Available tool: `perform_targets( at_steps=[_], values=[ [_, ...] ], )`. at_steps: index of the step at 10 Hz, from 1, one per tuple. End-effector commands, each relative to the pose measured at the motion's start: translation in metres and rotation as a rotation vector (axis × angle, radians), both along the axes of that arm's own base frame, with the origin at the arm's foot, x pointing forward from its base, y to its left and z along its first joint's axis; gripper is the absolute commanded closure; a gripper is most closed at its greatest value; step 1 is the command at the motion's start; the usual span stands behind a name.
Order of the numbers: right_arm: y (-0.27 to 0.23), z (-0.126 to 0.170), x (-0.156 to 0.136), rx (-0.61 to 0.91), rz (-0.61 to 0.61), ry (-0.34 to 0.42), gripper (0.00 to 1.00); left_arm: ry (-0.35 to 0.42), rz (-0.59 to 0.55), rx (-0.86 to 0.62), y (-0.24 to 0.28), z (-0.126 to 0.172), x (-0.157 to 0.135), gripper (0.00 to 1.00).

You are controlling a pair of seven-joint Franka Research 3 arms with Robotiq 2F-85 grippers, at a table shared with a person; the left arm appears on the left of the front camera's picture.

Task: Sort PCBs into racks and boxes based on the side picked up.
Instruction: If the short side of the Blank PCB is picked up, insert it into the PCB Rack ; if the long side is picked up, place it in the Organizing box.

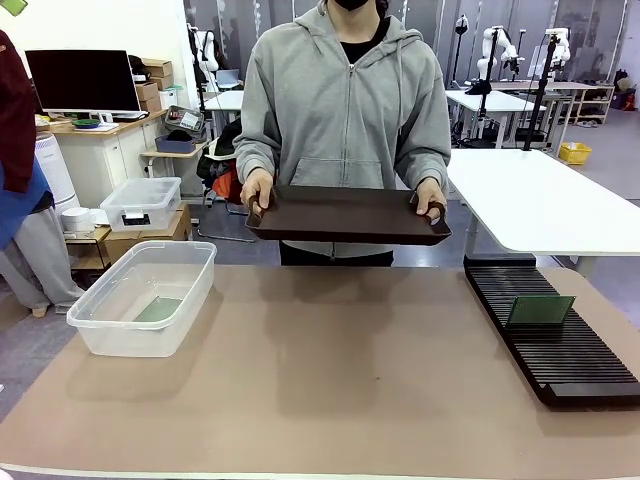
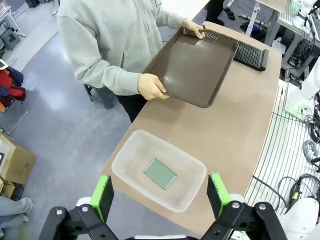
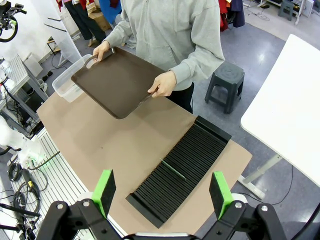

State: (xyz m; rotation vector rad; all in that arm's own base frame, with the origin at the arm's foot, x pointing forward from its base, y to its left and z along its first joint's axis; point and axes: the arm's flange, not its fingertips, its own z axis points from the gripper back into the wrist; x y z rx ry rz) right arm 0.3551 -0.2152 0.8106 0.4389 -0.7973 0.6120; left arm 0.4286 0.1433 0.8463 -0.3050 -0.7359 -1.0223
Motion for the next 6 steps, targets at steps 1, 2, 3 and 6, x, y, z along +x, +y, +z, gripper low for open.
perform_targets(
  at_steps=[1, 2, 3, 6],
  values=[
    [0.001, 0.0, -0.0016, 0.012, 0.008, 0.001, 0.0, -0.05, -0.056, 0.015, 0.0048, 0.0013, -0.0019, 0.0],
    [0.001, 0.0, -0.0016, 0.012, 0.008, 0.001, 0.0, -0.108, -0.092, 0.015, 0.0011, 0.001, -0.003, 0.0],
    [0.001, 0.0, -0.0016, 0.012, 0.008, 0.001, 0.0, -0.146, -0.125, 0.015, 0.0036, 0.0024, -0.004, 0.0],
    [0.001, 0.0, -0.0016, 0.012, 0.008, 0.001, 0.0, -0.147, -0.104, -0.034, 0.0043, 0.0032, -0.0002, 0.0]
  ],
)
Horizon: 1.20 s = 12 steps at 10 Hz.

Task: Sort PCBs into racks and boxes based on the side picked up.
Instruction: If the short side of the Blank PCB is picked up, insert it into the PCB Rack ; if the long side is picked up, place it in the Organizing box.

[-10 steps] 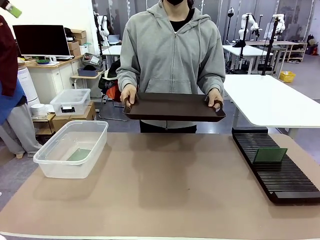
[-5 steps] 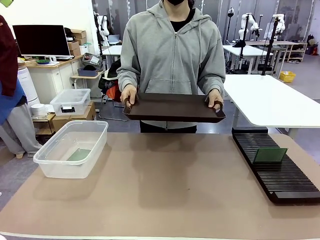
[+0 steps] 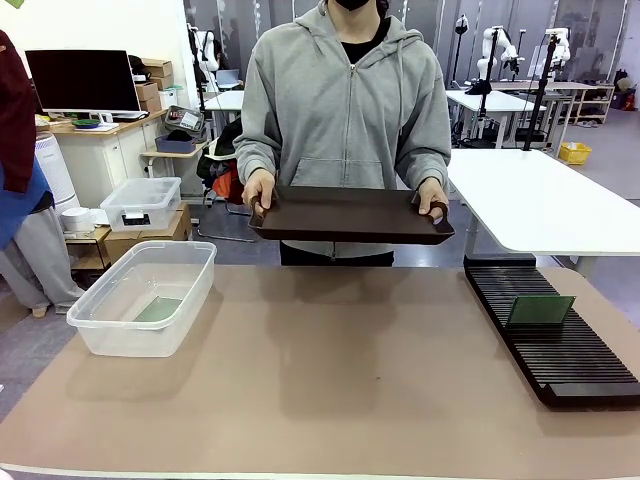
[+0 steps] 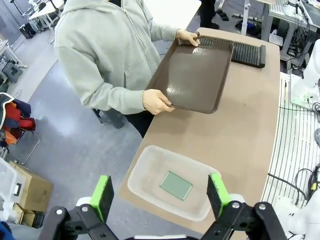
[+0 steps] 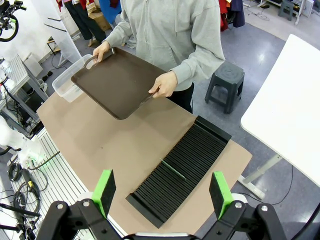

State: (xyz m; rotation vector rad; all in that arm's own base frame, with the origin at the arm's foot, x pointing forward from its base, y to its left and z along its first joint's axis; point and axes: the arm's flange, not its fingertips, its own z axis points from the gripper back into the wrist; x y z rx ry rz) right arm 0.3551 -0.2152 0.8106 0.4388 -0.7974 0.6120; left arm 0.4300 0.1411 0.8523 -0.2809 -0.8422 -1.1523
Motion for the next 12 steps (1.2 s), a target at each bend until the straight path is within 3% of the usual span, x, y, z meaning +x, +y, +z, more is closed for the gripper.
perform_targets(
  at_steps=[1, 12],
  values=[
    [0.001, 0.0, -0.0016, 0.012, 0.008, 0.001, 0.0, 0.005, 0.0, 0.014, -0.0007, 0.0004, -0.001, 0.0],
    [0.001, 0.0, -0.0016, 0.012, 0.008, 0.001, 0.0, 0.005, 0.0, 0.014, -0.0007, 0.0004, -0.001, 0.0]
  ],
)
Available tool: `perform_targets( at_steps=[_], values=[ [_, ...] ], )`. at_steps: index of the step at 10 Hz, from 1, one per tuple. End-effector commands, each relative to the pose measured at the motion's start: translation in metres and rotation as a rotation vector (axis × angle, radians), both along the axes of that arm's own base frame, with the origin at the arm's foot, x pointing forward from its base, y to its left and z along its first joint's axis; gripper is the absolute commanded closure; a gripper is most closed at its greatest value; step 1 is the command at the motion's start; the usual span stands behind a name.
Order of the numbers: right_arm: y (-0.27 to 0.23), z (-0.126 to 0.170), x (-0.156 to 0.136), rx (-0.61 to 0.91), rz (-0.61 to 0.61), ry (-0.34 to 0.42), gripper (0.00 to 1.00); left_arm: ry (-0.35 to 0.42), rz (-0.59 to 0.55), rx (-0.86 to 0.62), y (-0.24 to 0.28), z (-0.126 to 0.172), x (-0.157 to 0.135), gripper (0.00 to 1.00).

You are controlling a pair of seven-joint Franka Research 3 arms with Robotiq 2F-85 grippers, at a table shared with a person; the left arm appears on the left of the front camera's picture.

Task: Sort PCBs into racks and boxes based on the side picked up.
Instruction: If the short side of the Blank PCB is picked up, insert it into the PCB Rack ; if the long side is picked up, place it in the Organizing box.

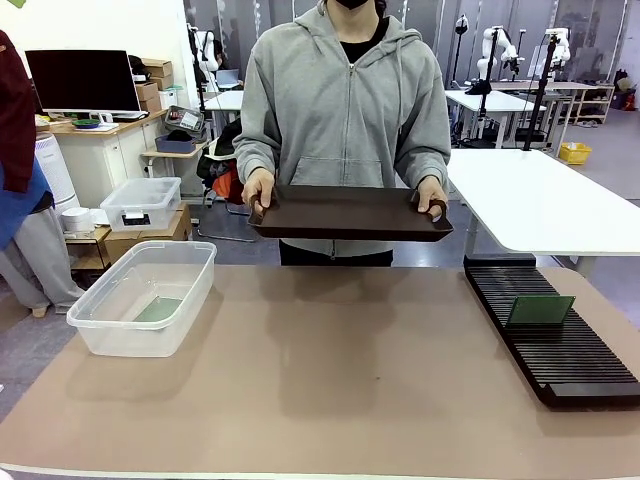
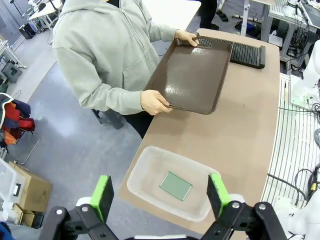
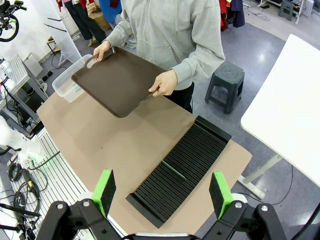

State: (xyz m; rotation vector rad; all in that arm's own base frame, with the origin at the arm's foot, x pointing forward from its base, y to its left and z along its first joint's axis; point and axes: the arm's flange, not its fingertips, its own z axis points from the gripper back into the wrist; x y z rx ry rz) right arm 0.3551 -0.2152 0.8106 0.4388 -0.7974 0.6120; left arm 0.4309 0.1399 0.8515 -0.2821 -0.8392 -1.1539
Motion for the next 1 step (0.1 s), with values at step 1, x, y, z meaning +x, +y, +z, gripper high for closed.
perform_targets(
  at_steps=[1],
  values=[
    [0.001, 0.0, -0.0016, 0.012, 0.008, 0.001, 0.0, 0.003, 0.002, 0.013, 0.0005, 0.0013, -0.0019, 0.0]
  ],
)
